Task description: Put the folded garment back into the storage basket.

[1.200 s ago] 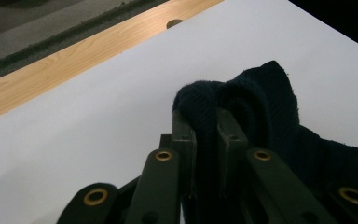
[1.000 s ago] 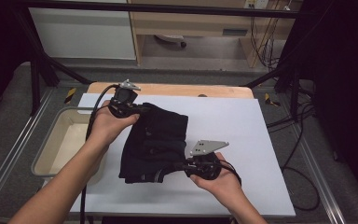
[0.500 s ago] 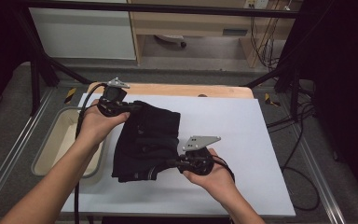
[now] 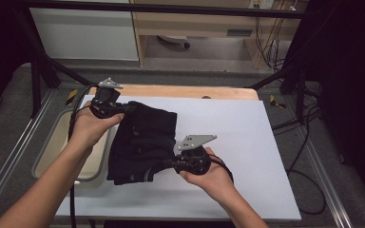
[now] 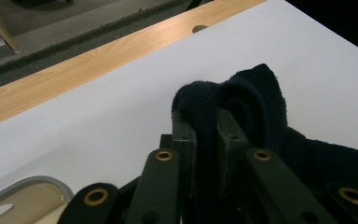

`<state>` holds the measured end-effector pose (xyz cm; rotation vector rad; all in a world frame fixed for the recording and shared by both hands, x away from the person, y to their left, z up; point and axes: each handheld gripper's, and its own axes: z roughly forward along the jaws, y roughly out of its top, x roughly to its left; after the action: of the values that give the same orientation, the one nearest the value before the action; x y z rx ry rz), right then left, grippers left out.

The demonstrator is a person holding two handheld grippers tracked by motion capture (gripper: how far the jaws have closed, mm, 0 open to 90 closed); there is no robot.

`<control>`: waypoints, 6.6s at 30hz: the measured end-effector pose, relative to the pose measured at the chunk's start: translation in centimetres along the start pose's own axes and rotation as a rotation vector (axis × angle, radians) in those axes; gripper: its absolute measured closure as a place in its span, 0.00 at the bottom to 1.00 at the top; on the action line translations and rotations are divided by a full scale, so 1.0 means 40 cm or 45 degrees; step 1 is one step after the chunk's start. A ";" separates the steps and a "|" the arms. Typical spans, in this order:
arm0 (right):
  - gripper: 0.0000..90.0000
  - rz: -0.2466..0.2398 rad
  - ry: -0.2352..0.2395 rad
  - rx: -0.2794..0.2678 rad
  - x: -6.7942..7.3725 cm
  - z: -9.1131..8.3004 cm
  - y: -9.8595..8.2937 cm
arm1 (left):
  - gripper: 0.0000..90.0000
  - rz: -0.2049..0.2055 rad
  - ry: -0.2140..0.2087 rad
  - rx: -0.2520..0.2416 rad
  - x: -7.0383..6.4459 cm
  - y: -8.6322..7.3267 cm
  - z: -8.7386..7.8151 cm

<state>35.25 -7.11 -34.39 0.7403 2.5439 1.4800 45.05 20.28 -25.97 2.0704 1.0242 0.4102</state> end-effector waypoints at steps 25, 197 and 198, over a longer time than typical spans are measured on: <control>0.92 -0.033 0.015 -0.031 0.015 0.030 0.091 | 0.89 -0.053 0.009 -0.071 0.057 0.012 -0.074; 0.92 -0.126 0.081 -0.125 0.140 0.474 0.235 | 0.89 -0.202 0.395 -0.057 0.362 -0.174 -0.234; 0.92 -0.126 0.082 -0.125 0.141 0.475 0.234 | 0.89 -0.200 0.396 -0.057 0.360 -0.173 -0.234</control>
<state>39.85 14.29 -35.54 0.5541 2.4927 1.6075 45.01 38.81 -25.89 1.9065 1.3370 0.6823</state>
